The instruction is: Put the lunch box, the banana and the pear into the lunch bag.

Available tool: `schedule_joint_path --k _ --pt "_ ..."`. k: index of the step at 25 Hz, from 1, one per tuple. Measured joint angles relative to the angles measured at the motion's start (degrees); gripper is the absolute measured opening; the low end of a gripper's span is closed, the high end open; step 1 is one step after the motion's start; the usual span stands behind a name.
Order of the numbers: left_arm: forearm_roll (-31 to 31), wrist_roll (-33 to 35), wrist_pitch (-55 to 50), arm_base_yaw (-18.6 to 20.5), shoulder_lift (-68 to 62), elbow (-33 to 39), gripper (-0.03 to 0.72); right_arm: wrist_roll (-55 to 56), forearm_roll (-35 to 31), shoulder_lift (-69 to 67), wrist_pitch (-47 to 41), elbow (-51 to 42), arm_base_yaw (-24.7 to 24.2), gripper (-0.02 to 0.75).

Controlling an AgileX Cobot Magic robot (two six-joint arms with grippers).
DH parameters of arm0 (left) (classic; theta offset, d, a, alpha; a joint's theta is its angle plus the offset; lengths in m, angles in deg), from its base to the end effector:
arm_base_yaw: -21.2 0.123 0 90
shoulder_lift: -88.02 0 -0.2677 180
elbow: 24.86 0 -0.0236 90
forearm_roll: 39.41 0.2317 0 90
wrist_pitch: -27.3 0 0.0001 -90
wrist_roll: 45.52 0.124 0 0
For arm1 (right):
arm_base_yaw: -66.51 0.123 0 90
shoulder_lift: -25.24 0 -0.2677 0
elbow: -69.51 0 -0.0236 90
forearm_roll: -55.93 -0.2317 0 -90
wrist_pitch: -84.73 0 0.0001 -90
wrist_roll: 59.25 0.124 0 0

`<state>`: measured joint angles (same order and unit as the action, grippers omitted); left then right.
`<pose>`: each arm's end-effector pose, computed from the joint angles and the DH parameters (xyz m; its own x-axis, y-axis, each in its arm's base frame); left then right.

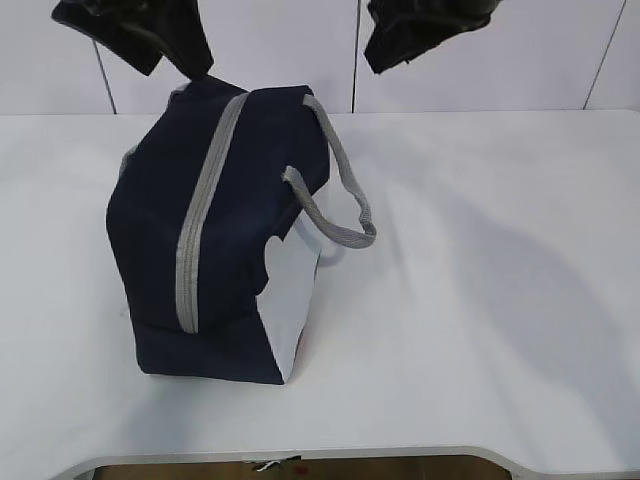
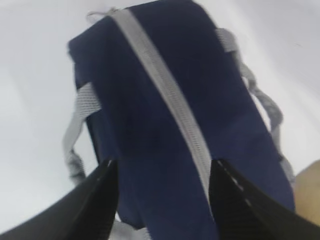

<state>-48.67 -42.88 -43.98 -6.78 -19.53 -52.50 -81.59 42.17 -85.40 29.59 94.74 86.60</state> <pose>0.3127 -0.1875 0.3349 -0.7754 0.4050 -0.4846 0.5242 0.8406 -0.1363 0.3691 0.1608 0.3227 -0.5815 -0.4719 -0.6627 -0.6190 0.7852 -0.0160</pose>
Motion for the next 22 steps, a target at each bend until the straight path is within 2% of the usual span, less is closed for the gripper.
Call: schedule_joint_path --k 3,10,16,22 --pt "1.38 -3.66 -0.17 0.85 0.0 -0.09 0.438 1.21 1.02 0.69 -5.88 0.0 0.0 0.37" --pt "-3.29 -4.69 -0.21 5.99 -2.36 -0.23 0.435 4.15 2.58 1.09 -13.9 0.0 0.0 0.37" --pt "-7.81 -4.04 -0.21 6.42 -5.56 -0.23 0.369 4.62 5.29 2.12 -16.11 0.03 0.0 0.37" --pt "-8.36 -2.64 0.01 6.47 -10.32 -0.23 0.332 5.25 8.43 3.44 -16.34 0.03 0.0 0.346"
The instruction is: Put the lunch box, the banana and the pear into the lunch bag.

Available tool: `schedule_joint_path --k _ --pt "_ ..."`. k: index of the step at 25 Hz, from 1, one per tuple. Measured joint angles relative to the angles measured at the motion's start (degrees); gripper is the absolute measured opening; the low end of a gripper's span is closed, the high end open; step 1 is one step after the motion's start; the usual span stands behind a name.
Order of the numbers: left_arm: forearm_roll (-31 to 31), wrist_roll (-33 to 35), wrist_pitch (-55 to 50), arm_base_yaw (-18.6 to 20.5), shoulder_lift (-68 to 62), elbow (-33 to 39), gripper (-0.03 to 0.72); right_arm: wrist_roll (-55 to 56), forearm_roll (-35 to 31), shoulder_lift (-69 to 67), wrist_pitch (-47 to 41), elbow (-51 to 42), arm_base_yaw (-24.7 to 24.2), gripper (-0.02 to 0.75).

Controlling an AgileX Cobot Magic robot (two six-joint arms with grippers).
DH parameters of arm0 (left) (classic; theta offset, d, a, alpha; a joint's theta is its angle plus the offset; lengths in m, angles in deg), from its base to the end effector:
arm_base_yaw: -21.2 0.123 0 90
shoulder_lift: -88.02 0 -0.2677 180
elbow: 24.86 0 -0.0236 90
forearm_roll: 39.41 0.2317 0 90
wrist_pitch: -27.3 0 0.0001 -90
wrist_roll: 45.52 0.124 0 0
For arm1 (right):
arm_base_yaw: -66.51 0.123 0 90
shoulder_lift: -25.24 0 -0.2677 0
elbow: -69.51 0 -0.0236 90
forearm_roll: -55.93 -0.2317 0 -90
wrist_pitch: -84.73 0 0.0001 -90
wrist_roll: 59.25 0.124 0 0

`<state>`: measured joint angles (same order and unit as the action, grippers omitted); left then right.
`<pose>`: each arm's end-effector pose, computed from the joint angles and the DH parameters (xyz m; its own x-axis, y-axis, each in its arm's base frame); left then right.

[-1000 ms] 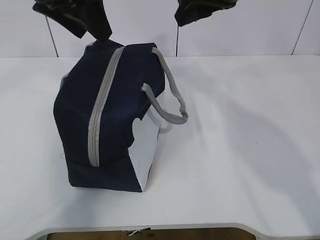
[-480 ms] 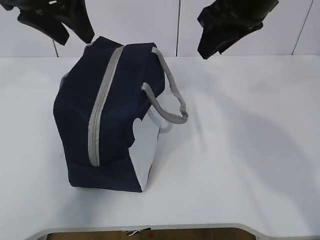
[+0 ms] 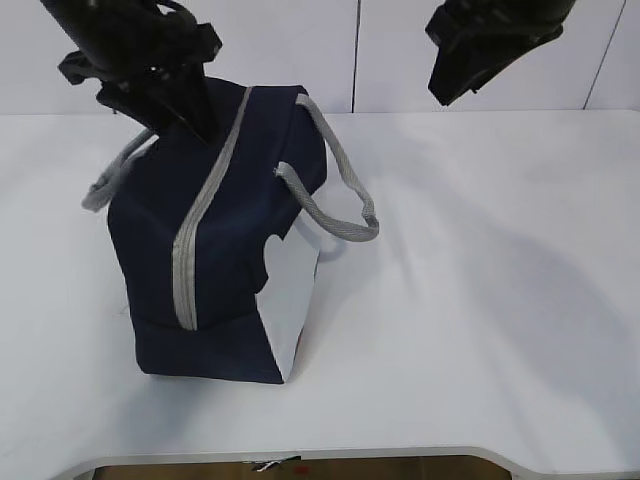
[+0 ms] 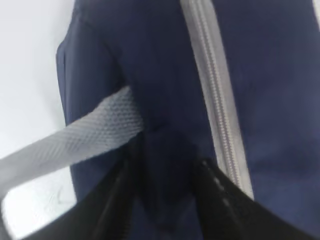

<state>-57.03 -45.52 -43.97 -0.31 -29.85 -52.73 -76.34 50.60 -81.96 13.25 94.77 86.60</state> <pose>0.3559 -0.1785 0.2713 -0.9167 0.2568 -0.3060 0.3495 0.8867 -0.3027 0.3349 0.1341 0.3241 -0.7086 -0.5407 -0.4534 -0.5885 0.8074 -0.0432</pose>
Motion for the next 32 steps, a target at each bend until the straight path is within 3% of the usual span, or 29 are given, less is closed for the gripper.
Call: schedule_joint_path --k 4,7,14,25,32 --pt "-0.16 8.56 0.08 0.0 -1.09 0.0 0.097 0.35 0.76 0.31 0.0 0.0 0.0 0.337" --pt "0.16 20.15 0.08 0.0 -1.09 -0.93 0.019 0.45 0.73 0.31 0.0 0.0 0.0 0.336" --pt "2.2 41.64 -1.01 0.0 -1.77 -7.95 0.007 0.57 0.73 0.33 0.0 0.0 0.0 0.335" --pt "6.63 50.15 1.44 -0.85 -5.61 -9.89 0.008 0.57 0.8 0.33 0.0 0.0 0.0 0.335" --pt "8.9 62.3 6.69 -2.96 -6.55 -9.89 0.01 0.57 0.94 0.33 0.0 0.0 0.0 0.335"
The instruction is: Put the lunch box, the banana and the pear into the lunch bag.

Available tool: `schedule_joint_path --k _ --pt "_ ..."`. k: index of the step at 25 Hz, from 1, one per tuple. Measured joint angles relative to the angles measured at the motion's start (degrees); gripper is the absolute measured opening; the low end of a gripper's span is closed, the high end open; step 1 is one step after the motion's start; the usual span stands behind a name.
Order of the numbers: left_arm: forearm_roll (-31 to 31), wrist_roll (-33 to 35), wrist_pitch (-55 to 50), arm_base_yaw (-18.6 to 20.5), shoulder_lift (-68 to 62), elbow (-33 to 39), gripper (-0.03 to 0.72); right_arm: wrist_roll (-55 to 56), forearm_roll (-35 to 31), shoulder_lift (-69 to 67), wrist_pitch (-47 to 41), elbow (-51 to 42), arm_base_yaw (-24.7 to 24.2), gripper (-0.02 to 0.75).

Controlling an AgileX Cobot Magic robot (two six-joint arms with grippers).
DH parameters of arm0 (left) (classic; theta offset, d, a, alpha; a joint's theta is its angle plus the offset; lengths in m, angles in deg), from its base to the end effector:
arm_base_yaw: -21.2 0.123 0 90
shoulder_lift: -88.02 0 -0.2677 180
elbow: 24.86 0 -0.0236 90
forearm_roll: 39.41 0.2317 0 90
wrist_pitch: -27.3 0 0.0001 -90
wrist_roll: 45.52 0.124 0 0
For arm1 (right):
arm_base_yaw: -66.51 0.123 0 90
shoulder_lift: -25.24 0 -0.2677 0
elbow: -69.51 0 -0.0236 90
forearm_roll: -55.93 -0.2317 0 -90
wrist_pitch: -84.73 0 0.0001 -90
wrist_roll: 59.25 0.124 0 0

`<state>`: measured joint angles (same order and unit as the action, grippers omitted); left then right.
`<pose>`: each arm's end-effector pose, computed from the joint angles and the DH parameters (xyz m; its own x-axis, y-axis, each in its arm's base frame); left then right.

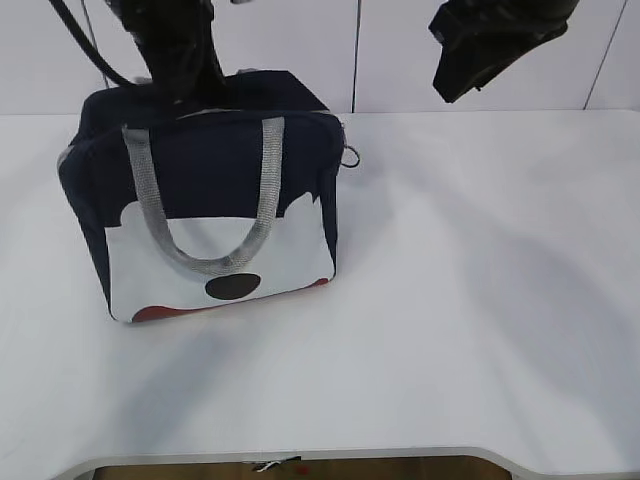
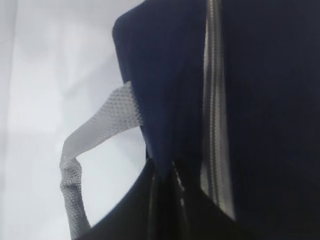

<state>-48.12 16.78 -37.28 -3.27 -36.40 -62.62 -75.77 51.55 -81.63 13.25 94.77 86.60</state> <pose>0.3941 -0.1980 0.2734 -0.0139 0.9347 -0.3552 0.9246 0.1473 0.3514 0.3345 0.1319 0.3261 -0.7106 -0.5370 -0.4545 -0.5789 0.8135 -0.0560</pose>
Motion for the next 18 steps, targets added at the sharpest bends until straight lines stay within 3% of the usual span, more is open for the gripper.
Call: schedule_joint_path --k 9,13,16,18 --pt "0.57 2.2 2.25 -1.93 -0.47 0.0 0.013 0.0 0.28 0.0 -0.38 0.0 0.0 0.335" --pt "0.84 -2.01 2.96 -1.93 -0.56 0.0 0.043 0.0 0.33 0.0 -0.38 0.0 0.0 0.335" --pt "0.83 -5.71 3.09 -1.93 -0.56 0.0 0.139 0.02 0.33 0.0 -0.38 0.0 0.0 0.335" --pt "0.83 -7.18 3.09 -1.93 -0.56 0.0 0.247 0.02 0.33 0.0 -0.38 0.0 0.0 0.335"
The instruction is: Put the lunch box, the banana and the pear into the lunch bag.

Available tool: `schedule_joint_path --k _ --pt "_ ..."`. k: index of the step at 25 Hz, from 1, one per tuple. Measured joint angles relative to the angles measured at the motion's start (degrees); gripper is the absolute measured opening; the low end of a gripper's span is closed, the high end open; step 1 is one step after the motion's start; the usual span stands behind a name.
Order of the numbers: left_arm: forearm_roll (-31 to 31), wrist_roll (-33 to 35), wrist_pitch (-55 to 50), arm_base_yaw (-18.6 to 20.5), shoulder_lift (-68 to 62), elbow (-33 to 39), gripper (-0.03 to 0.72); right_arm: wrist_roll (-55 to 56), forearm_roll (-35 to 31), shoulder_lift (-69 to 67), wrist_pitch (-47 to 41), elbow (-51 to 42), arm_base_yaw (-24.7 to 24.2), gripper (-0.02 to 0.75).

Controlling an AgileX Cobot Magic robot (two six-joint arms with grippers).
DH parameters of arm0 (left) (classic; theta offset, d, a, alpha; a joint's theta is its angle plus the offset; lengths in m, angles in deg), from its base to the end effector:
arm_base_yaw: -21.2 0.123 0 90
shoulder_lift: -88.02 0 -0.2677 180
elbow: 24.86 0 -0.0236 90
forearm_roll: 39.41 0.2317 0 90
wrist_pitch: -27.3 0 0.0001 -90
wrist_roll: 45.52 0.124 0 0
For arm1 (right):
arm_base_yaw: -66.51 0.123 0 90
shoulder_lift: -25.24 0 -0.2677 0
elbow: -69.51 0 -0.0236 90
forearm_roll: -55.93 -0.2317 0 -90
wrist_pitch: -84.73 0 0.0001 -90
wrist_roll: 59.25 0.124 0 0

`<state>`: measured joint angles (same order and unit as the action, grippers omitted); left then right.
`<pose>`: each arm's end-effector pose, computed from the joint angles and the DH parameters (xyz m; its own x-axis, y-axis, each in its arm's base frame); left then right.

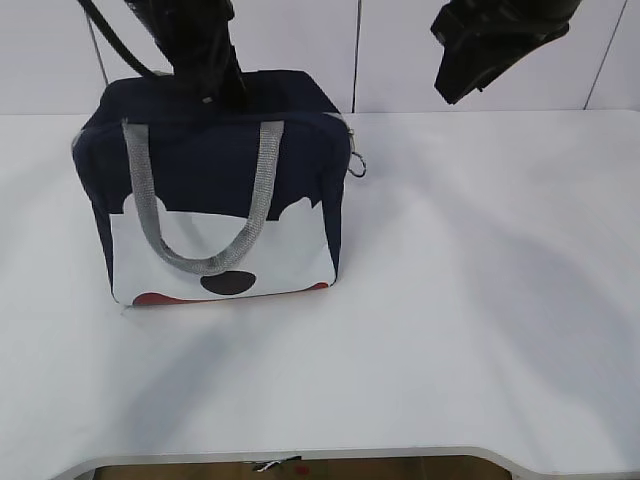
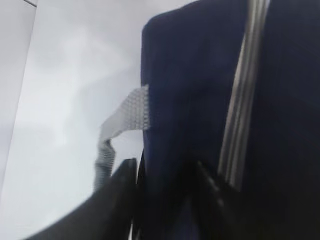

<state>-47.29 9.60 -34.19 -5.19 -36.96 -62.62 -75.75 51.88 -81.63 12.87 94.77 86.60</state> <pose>0.3947 -0.2125 0.2722 -0.0884 0.9092 -0.4068 0.9072 0.2422 0.3441 0.3340 0.1310 0.3256 -0.7129 -0.5400 -0.4474 -0.5786 0.8134 -0.0596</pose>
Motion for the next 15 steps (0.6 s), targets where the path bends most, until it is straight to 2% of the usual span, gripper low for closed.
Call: schedule_joint_path --k 2,4,10,15 --pt "0.26 -0.62 0.0 -0.04 0.0 0.0 0.344 0.0 0.08 0.0 0.0 0.0 0.0 0.335" --pt "1.43 -1.16 0.0 -0.13 0.63 0.0 0.406 0.0 0.08 0.0 0.0 0.0 0.0 0.335" --pt "4.13 -3.47 -1.34 -0.13 4.66 0.0 0.438 0.1 0.08 0.0 0.0 0.0 0.0 0.335" --pt "4.5 -9.28 -7.35 -0.13 9.46 0.0 0.437 1.16 0.7 0.0 0.0 0.0 0.0 0.335"
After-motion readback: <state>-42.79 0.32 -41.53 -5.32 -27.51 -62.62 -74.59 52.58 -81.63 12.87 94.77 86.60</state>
